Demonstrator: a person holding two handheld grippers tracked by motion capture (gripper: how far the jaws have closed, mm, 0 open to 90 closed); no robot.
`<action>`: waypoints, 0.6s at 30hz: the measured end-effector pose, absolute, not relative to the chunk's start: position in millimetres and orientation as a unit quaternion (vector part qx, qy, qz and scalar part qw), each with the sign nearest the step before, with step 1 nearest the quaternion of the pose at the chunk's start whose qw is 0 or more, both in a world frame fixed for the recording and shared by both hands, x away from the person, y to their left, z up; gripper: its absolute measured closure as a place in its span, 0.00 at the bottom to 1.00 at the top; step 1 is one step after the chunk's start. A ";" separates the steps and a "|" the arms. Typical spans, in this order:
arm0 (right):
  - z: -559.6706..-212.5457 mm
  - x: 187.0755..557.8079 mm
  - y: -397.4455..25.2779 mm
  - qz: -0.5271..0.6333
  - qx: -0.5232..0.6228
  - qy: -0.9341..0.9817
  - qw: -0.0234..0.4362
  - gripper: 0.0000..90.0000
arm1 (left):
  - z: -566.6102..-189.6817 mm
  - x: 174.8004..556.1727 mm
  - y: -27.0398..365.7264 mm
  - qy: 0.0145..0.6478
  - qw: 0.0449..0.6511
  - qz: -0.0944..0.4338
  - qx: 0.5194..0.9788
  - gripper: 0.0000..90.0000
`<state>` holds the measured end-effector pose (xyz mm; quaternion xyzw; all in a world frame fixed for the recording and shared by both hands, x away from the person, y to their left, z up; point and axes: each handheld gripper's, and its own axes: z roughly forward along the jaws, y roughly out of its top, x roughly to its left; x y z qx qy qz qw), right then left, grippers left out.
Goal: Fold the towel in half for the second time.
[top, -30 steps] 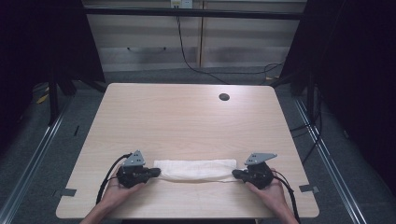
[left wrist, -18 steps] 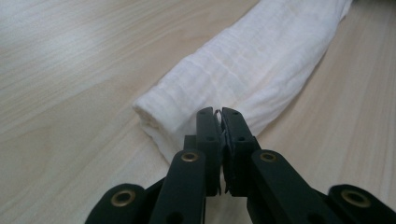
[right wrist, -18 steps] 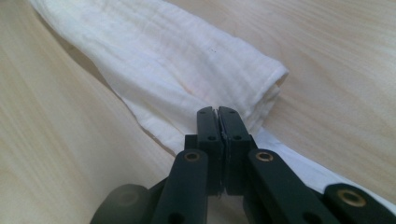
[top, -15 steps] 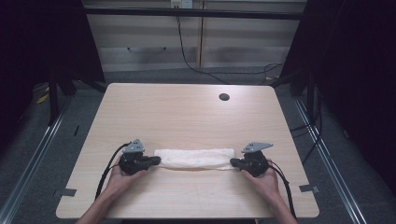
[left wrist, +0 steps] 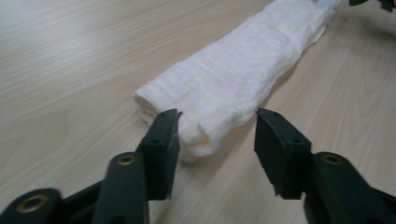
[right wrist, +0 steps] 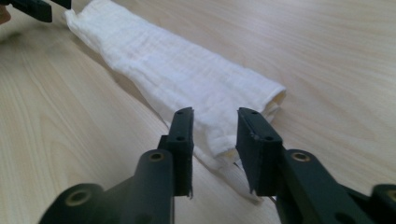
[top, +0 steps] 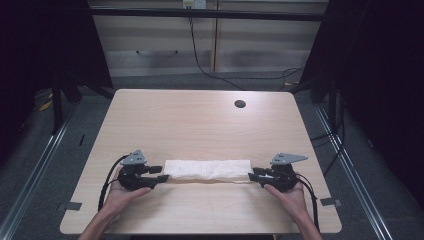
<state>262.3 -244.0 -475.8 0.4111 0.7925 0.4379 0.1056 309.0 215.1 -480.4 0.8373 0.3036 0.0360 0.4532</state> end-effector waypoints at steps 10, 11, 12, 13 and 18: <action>-460.3 238.1 -268.7 0.446 0.437 0.768 0.140 0.57 | -464.1 294.2 250.3 0.344 0.462 0.043 0.816 0.41; -460.5 234.3 -273.6 0.447 0.444 0.764 0.141 0.57 | -464.6 292.9 252.5 0.343 0.460 0.041 0.818 0.40; -461.0 232.4 -276.6 0.445 0.448 0.762 0.142 0.57 | -465.2 291.2 254.9 0.350 0.454 0.046 0.818 0.39; -461.8 229.7 -280.3 0.443 0.453 0.761 0.143 0.57 | -466.0 289.2 258.0 0.356 0.448 0.048 0.819 0.38; -467.2 218.9 -299.1 0.444 0.476 0.743 0.158 0.56 | -470.5 282.0 274.0 0.383 0.451 0.060 0.804 0.35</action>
